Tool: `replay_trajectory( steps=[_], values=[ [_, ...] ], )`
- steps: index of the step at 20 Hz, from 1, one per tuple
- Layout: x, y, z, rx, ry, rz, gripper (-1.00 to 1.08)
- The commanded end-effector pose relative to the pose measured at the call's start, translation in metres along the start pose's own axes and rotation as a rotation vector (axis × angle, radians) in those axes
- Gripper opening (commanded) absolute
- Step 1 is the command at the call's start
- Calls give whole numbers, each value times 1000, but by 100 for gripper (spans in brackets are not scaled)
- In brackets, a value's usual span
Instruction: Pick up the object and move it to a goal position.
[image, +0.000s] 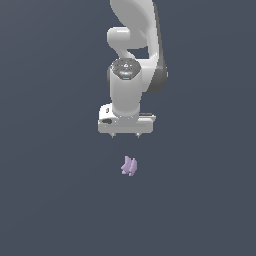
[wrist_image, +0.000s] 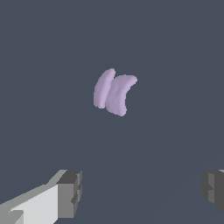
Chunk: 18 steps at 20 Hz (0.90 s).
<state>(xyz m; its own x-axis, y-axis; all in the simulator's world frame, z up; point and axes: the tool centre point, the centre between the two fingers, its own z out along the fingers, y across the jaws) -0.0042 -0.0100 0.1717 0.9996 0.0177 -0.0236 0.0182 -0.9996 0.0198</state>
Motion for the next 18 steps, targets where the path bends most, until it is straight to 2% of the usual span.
replay_trajectory(
  steps=[1, 4, 10, 18],
  values=[
    [0, 0, 0, 0, 0, 0, 100],
    [0, -7, 0, 2, -1, -11, 100],
    [-2, -42, -1, 13, -7, -69, 100],
    [3, -41, 3, 15, -6, -47, 100]
  ],
)
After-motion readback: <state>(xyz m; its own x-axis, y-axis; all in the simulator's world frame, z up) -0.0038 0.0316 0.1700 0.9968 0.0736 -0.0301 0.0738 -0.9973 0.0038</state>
